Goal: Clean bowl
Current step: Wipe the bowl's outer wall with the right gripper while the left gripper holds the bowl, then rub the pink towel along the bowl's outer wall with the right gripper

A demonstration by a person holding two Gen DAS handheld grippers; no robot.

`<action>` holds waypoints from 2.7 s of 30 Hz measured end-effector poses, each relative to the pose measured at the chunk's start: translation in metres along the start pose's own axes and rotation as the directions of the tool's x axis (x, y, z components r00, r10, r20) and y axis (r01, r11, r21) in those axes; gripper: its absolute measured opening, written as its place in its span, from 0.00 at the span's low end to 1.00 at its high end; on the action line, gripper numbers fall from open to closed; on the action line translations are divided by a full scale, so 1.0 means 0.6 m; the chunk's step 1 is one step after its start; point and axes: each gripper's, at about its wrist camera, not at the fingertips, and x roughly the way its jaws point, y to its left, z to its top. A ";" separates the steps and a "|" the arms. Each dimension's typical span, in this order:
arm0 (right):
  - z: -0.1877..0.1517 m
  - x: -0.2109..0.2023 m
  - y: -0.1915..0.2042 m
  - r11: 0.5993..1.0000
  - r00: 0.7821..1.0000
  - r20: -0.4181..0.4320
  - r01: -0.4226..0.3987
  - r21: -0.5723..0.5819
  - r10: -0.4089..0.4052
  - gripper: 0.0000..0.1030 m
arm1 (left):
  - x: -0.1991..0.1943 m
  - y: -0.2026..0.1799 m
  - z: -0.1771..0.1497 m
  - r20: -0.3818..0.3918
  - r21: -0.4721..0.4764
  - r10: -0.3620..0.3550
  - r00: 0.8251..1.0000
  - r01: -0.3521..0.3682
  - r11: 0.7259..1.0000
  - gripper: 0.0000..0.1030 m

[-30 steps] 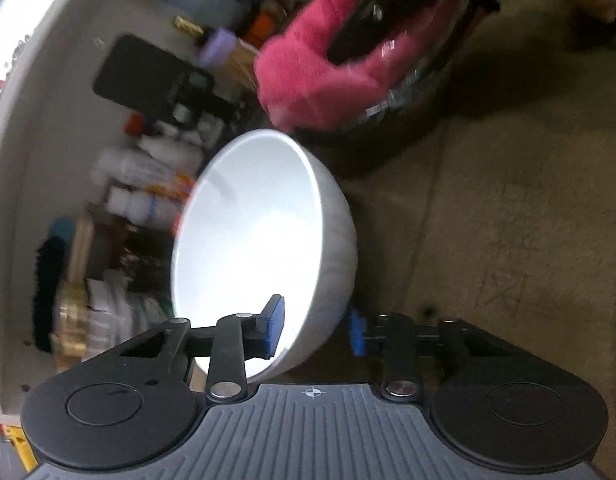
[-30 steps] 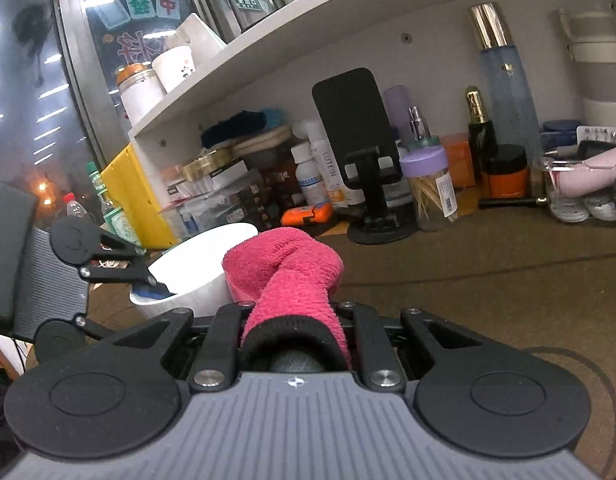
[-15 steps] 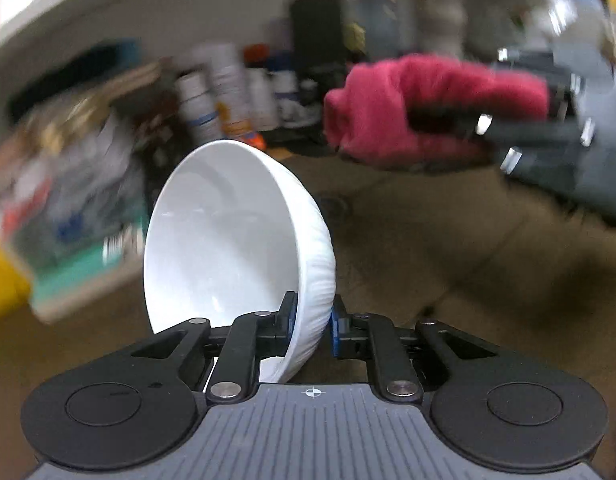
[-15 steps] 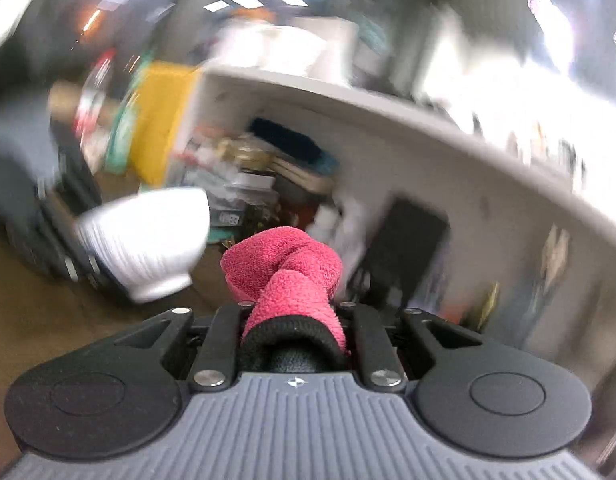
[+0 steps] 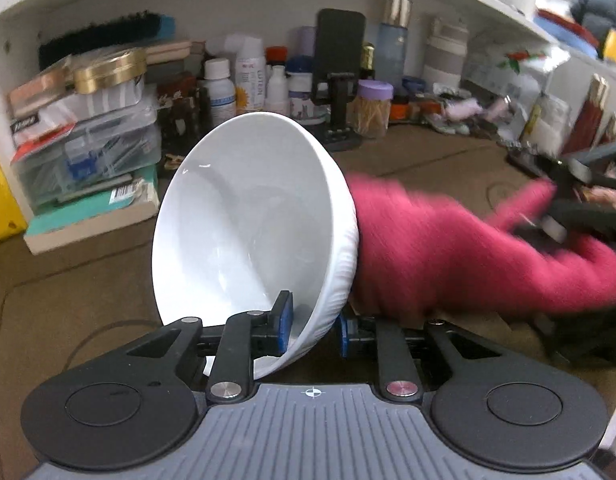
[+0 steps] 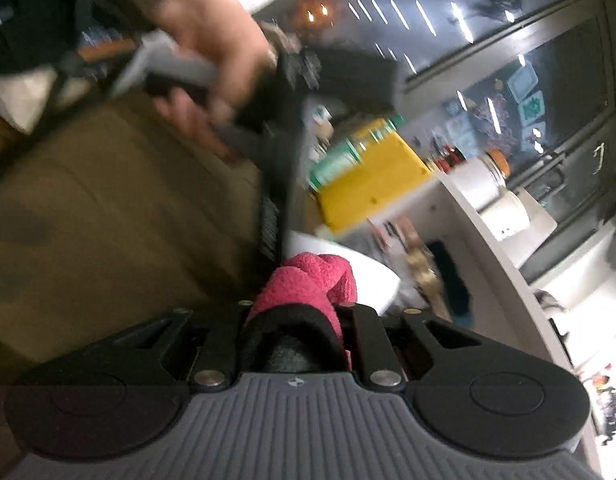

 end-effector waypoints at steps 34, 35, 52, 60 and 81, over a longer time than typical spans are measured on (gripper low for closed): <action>-0.066 0.092 -0.095 0.906 0.919 -0.188 0.379 0.187 -0.345 0.16 | 0.007 0.000 0.017 -0.050 0.047 -0.074 0.996 0.076 0.996 0.17; -0.063 0.084 -0.088 0.924 0.931 -0.169 0.351 0.155 -0.325 0.16 | 0.004 -0.011 0.017 -0.047 0.052 -0.091 0.995 0.094 0.994 0.17; -0.030 -0.011 -0.034 0.967 0.962 -0.113 0.253 0.034 -0.248 0.16 | 0.014 -0.052 0.041 -0.066 0.127 -0.065 0.996 0.073 0.989 0.18; -0.081 0.058 -0.084 0.913 0.924 -0.220 0.357 0.196 -0.314 0.16 | 0.021 -0.024 0.048 -0.040 0.117 -0.041 0.998 0.046 0.992 0.41; -0.121 0.082 -0.139 0.896 0.919 -0.249 0.366 0.251 -0.305 0.15 | 0.040 -0.023 0.047 -0.063 0.141 -0.010 0.998 0.019 0.990 0.21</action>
